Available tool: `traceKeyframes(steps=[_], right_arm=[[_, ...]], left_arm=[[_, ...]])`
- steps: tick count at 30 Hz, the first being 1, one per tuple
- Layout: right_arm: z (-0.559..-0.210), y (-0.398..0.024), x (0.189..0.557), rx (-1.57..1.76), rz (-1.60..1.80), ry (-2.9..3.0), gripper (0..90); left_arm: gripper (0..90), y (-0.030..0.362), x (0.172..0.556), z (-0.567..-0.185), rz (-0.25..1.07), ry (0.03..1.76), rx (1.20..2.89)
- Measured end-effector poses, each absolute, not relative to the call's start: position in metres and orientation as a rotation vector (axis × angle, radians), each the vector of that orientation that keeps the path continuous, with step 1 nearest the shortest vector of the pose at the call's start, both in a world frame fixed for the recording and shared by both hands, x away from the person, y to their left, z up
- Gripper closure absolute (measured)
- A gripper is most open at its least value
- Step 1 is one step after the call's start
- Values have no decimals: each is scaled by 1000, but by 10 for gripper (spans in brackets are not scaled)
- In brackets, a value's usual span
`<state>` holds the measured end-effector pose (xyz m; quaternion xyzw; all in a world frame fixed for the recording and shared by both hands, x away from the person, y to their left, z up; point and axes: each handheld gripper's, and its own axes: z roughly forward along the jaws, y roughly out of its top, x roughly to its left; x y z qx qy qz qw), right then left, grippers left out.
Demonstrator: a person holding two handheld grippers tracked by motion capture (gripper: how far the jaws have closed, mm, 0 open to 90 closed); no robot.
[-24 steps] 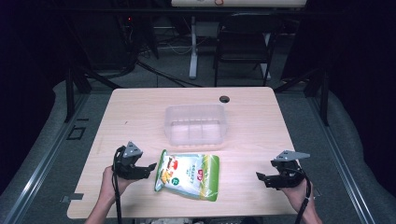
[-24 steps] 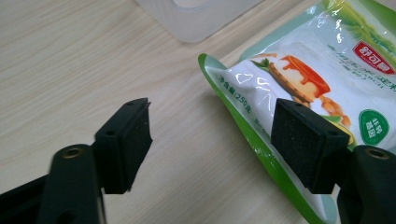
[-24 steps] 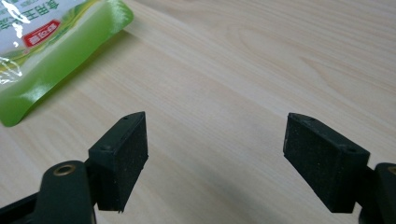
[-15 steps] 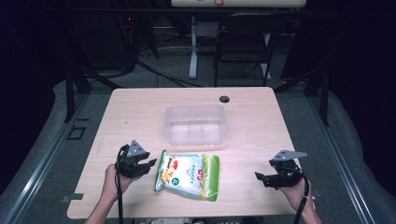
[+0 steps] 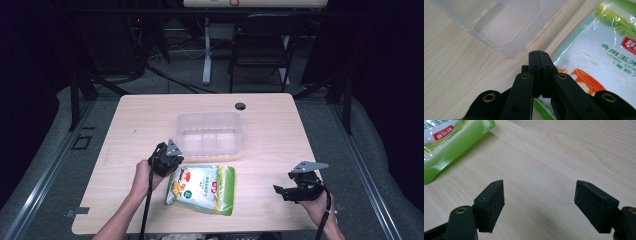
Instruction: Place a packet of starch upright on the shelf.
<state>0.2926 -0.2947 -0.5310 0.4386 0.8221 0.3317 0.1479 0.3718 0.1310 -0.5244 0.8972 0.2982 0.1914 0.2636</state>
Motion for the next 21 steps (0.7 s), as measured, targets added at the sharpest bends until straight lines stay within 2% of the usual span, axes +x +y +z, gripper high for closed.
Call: traceKeyframes(steps=[12,21], right_arm=[[-532,-294,293,1259,948,2381,235],[-531,-294,293,1261,949,2381,235]], left_arm=[[900,138,375,-539,435,844,2494],[899,151,370,-543,292,862,2459]])
